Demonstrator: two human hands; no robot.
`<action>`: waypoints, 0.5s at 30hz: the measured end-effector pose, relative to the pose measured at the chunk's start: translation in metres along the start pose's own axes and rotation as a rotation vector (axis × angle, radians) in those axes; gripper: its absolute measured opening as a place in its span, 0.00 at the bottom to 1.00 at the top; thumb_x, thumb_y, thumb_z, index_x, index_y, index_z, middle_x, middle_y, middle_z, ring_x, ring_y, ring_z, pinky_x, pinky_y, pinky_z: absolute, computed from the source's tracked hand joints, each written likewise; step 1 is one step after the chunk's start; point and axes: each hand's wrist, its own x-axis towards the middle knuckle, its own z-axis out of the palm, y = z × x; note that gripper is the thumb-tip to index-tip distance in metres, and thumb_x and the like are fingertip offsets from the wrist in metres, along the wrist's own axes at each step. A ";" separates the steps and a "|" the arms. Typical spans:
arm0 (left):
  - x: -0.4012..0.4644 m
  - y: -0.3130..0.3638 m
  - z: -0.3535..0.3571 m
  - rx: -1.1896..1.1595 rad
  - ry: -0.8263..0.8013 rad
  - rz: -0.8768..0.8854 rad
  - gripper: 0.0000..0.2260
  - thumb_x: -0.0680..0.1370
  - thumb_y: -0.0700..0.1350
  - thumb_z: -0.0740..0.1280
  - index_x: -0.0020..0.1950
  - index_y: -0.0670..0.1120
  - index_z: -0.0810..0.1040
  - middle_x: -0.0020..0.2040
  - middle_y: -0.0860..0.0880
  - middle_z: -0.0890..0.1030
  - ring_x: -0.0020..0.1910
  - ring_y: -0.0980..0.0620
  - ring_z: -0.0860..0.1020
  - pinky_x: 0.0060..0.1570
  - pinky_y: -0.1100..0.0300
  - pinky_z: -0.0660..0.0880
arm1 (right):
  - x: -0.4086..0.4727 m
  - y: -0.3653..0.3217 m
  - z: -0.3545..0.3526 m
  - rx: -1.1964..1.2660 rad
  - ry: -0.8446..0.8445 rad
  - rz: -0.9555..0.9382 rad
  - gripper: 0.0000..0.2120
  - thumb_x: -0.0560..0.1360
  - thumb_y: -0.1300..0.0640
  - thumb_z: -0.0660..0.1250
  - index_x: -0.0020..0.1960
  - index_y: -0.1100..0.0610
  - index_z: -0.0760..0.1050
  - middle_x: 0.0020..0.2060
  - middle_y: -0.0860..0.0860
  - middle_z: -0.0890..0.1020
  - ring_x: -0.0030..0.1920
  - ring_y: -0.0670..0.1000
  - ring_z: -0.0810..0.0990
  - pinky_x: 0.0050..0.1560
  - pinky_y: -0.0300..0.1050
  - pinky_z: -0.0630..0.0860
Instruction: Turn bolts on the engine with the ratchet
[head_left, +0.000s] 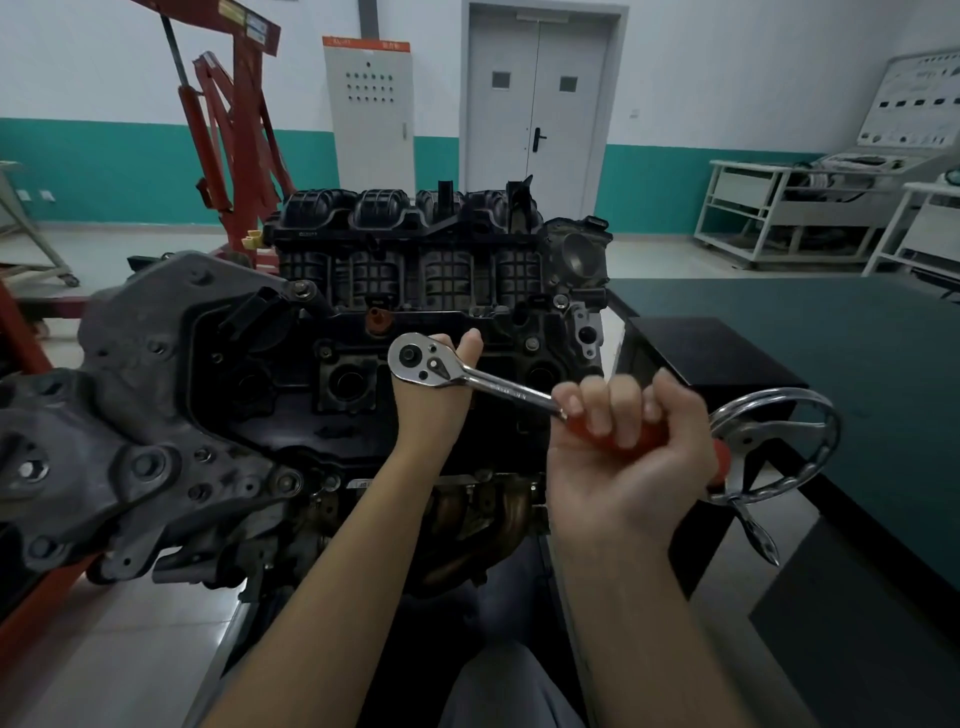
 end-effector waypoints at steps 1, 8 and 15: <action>0.000 0.000 0.001 0.002 -0.004 0.001 0.25 0.78 0.36 0.66 0.26 0.48 0.57 0.20 0.58 0.61 0.21 0.60 0.60 0.25 0.70 0.60 | -0.004 0.001 -0.003 0.009 0.003 -0.007 0.16 0.71 0.61 0.59 0.26 0.53 0.62 0.20 0.47 0.61 0.23 0.47 0.62 0.28 0.41 0.69; 0.004 -0.003 -0.001 0.106 -0.086 -0.029 0.22 0.77 0.34 0.64 0.28 0.53 0.65 0.25 0.62 0.67 0.25 0.63 0.65 0.26 0.74 0.64 | 0.055 -0.020 0.029 -0.150 -0.073 0.153 0.20 0.73 0.64 0.56 0.24 0.52 0.60 0.18 0.46 0.59 0.20 0.46 0.57 0.24 0.36 0.62; 0.003 -0.002 0.000 0.088 -0.091 0.005 0.25 0.75 0.33 0.64 0.22 0.53 0.64 0.21 0.60 0.64 0.21 0.61 0.62 0.24 0.71 0.59 | 0.081 -0.022 0.052 -0.258 -0.098 0.292 0.20 0.74 0.64 0.56 0.25 0.53 0.60 0.18 0.46 0.59 0.20 0.46 0.56 0.23 0.36 0.60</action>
